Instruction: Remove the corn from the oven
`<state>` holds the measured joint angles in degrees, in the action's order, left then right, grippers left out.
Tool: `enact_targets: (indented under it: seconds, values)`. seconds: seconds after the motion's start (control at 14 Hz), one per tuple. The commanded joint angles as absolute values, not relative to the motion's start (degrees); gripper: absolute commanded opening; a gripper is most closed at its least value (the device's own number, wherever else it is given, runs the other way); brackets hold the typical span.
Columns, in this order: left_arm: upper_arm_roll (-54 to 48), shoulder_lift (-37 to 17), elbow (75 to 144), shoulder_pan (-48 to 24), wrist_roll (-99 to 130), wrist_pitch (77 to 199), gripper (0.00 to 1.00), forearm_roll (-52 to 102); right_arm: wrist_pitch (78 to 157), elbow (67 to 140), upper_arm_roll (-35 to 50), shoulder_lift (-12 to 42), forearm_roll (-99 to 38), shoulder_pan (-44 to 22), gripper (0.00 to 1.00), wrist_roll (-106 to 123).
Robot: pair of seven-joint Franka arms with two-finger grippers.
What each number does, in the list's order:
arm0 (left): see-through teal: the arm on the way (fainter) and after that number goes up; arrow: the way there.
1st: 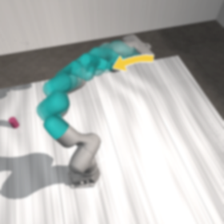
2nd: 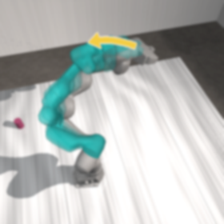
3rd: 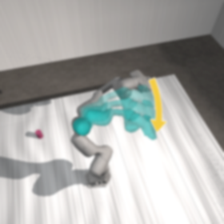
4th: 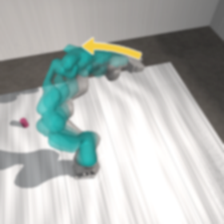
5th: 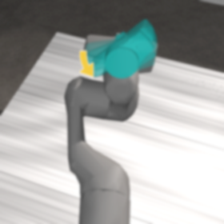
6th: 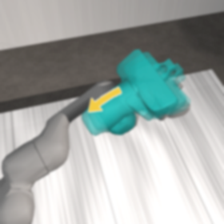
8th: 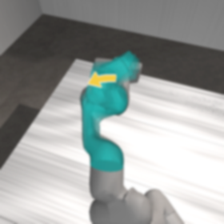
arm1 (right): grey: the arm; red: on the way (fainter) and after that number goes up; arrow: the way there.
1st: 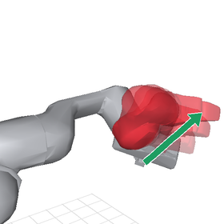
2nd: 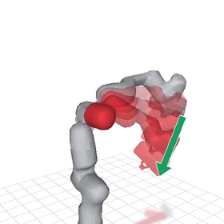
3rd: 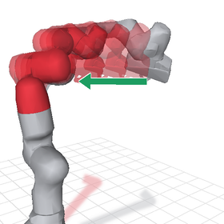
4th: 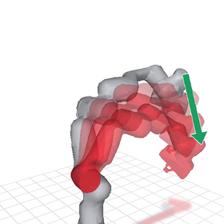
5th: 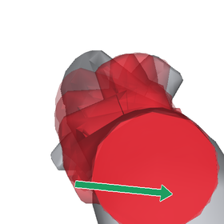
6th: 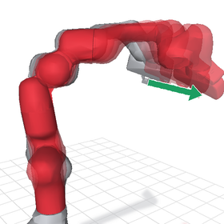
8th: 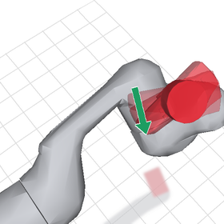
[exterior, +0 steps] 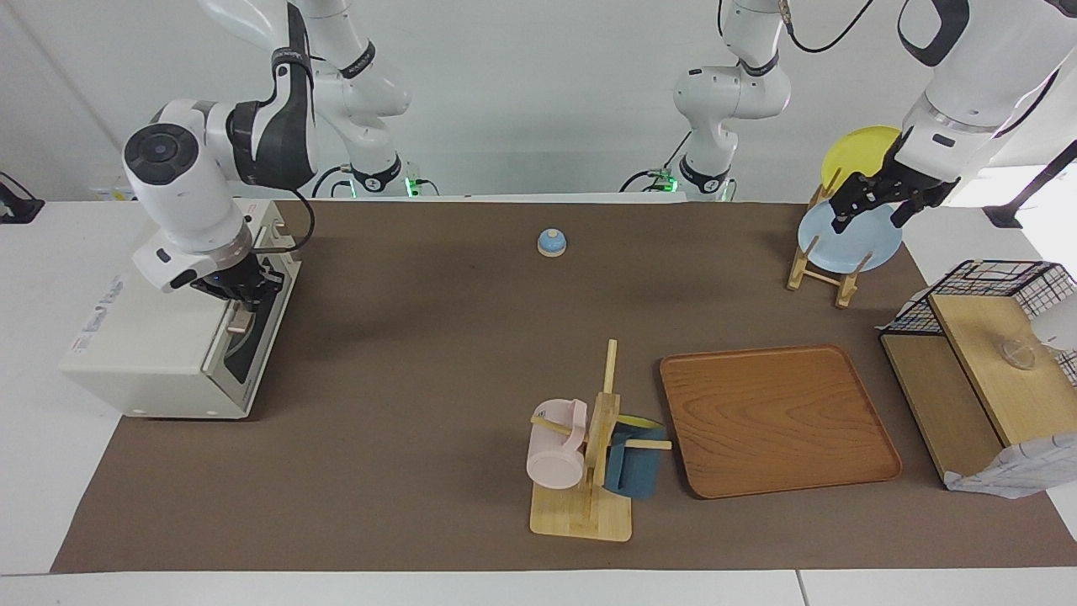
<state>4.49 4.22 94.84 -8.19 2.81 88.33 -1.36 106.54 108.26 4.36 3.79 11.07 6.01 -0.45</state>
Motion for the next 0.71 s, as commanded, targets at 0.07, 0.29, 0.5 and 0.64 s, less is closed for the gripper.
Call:
enact_targets:
  seconds: [0.07, 0.29, 0.5, 0.64]
  values:
    - [4.57, 5.27, 96.15, -8.17, 3.43, 89.47, 1.00, -1.67, 117.49, 111.27, 4.48, 9.57, 10.37, 2.21, 0.00, -7.45]
    - [4.57, 5.27, 96.15, -8.17, 3.43, 89.47, 1.00, -1.58, 123.03, 111.27, 4.48, 13.96, 9.93, 1.32, 0.00, -9.75]
    - [4.57, 5.27, 96.15, -8.17, 3.43, 89.47, 1.00, -1.58, 126.46, 111.27, 4.66, 17.22, 6.53, 1.32, 0.00, -9.75]
    - [4.57, 5.27, 96.15, -8.17, 3.43, 89.47, 1.00, -1.58, 127.79, 111.27, 4.75, 18.28, 3.35, 1.23, 0.00, -9.84]
